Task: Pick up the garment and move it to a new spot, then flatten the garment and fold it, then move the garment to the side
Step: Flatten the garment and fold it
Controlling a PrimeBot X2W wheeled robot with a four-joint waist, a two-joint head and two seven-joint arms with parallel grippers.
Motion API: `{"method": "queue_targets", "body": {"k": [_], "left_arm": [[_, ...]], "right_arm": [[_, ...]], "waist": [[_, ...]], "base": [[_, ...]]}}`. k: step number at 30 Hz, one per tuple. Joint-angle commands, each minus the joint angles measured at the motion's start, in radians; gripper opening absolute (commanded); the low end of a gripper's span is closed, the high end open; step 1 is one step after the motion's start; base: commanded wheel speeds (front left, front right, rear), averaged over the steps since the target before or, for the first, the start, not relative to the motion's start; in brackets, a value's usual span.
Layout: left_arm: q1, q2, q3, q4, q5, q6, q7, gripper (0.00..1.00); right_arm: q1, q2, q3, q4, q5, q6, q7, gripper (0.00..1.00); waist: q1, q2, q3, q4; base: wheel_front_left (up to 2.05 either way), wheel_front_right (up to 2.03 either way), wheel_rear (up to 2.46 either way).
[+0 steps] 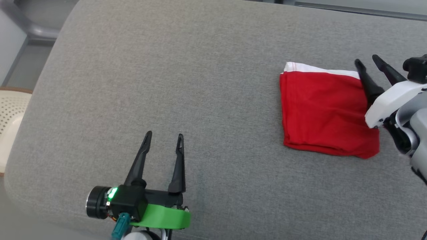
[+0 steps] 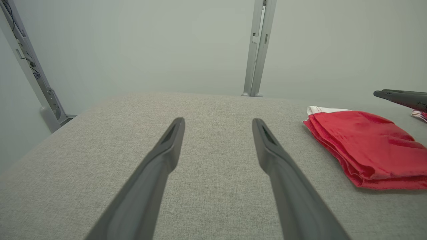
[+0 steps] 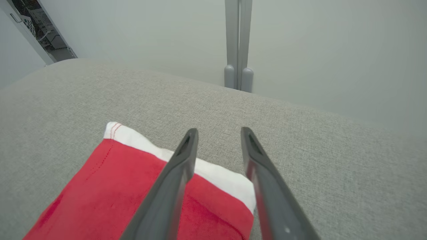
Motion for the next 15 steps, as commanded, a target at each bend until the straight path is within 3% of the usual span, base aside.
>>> {"method": "queue_targets", "body": {"k": [1, 6, 10, 15], "left_arm": [[0.021, 0.002, 0.022, 0.001, -0.006, 0.005, -0.002, 1.00], [0.055, 0.002, 0.092, 0.001, -0.039, -0.011, -0.002, 1.00], [0.095, 0.002, 0.144, 0.023, -0.027, -0.040, -0.002, 1.00], [0.137, 0.002, 0.181, 0.061, -0.028, -0.078, -0.002, 1.00]], "right_arm": [[0.074, 0.025, -0.058, -0.021, -0.032, -0.002, -0.002, 1.00], [0.274, 0.125, -0.319, -0.177, -0.208, -0.002, -0.003, 1.00], [0.426, 0.227, -0.463, -0.281, -0.342, -0.002, -0.003, 1.00], [0.575, 0.319, -0.538, -0.366, -0.427, -0.002, -0.003, 1.00]], "waist": [[0.0000, 0.0000, -0.077, -0.110], [0.0000, 0.0000, -0.139, -0.211], [0.0000, 0.0000, -0.192, -0.275], [0.0000, 0.0000, -0.258, -0.319]], "base": [[0.00, 0.00, 0.00], [0.00, 0.00, 0.00], [0.00, 0.00, 0.00], [0.00, 0.00, 0.00]]}}
